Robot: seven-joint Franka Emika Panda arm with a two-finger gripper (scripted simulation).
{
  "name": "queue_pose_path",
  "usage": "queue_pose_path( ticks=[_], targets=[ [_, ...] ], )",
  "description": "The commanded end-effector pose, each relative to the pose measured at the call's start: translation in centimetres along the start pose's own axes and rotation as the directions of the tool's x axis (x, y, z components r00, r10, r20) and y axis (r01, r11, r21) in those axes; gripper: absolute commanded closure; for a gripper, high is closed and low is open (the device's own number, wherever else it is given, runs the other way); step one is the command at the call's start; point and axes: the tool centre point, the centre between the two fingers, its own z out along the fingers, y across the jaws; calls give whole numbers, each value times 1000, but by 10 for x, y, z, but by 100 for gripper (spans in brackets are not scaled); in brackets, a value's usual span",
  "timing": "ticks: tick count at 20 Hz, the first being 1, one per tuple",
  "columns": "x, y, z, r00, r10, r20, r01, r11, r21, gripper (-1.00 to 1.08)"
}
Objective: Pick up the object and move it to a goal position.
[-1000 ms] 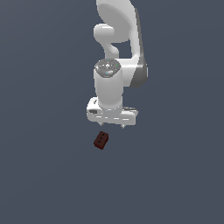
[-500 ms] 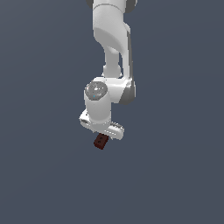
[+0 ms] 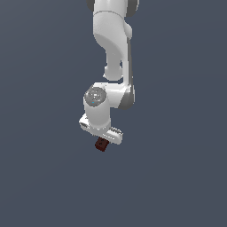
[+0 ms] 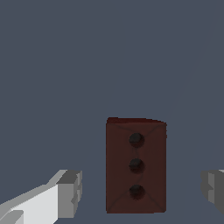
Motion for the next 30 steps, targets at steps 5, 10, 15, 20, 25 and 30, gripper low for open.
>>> queue_pose_path(
  ticks=[5, 10, 15, 20, 25, 30],
  targets=[
    [-1, 1, 24, 1000, 3, 0, -3, 1000, 0, -92],
    [-1, 1, 46, 1000, 5, -1, -5, 1000, -1, -92],
    [1, 0, 50, 1000, 5, -1, -5, 1000, -1, 108],
    [1, 0, 50, 1000, 5, -1, -5, 1000, -1, 108],
    [0, 0, 49, 1000, 4, 0, -4, 1000, -1, 108],
    [-1, 3, 44, 1000, 4, 0, -4, 1000, -1, 108]
  ],
)
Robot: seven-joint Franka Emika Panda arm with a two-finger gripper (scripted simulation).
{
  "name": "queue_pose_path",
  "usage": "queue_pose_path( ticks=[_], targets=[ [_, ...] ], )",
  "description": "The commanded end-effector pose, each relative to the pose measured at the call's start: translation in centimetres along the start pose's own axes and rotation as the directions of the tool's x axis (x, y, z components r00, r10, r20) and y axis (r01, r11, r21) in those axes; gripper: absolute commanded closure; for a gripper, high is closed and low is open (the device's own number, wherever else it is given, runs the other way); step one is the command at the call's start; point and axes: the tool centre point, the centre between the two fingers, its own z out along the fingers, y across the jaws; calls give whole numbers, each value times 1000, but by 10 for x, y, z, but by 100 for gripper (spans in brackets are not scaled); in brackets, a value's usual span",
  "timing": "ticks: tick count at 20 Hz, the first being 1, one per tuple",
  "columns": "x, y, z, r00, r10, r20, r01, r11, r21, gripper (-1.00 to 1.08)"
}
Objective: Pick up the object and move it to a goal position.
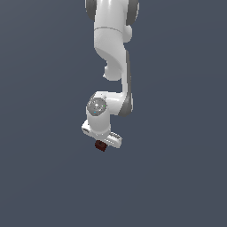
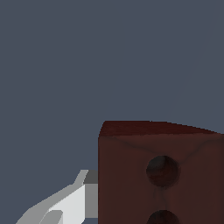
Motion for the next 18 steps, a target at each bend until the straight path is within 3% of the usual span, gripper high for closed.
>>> queue_pose_path(
  ticks=[1, 9, 18],
  targets=[
    [0, 2, -6, 1000, 0, -3, 0, 1000, 1, 108],
    [-9, 19, -44, 1000, 1, -3, -1, 1000, 2, 108],
    [-24, 51, -118, 1000, 1, -3, -1, 1000, 2, 108]
  ],
)
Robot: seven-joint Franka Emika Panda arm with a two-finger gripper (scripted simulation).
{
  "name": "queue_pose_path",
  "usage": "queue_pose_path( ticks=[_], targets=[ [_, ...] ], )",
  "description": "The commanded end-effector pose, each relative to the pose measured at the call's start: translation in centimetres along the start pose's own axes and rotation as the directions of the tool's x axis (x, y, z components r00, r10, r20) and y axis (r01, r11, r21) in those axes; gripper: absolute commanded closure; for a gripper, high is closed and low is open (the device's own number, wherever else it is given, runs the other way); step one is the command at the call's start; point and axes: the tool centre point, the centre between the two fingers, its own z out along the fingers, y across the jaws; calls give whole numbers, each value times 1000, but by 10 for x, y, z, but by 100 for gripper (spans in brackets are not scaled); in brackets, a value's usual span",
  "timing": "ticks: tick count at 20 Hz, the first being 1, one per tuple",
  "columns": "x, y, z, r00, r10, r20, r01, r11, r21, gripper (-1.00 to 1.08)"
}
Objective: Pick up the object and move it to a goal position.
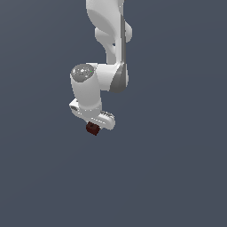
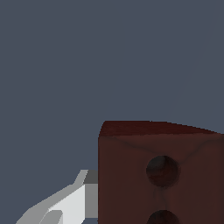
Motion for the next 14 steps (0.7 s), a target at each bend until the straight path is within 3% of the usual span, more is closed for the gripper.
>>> queue_pose_path(
  ticks=[1, 14],
  targets=[
    [-4, 8, -21, 1000, 0, -2, 0, 1000, 1, 108],
    [-12, 30, -71, 1000, 0, -2, 0, 1000, 0, 108]
  ],
)
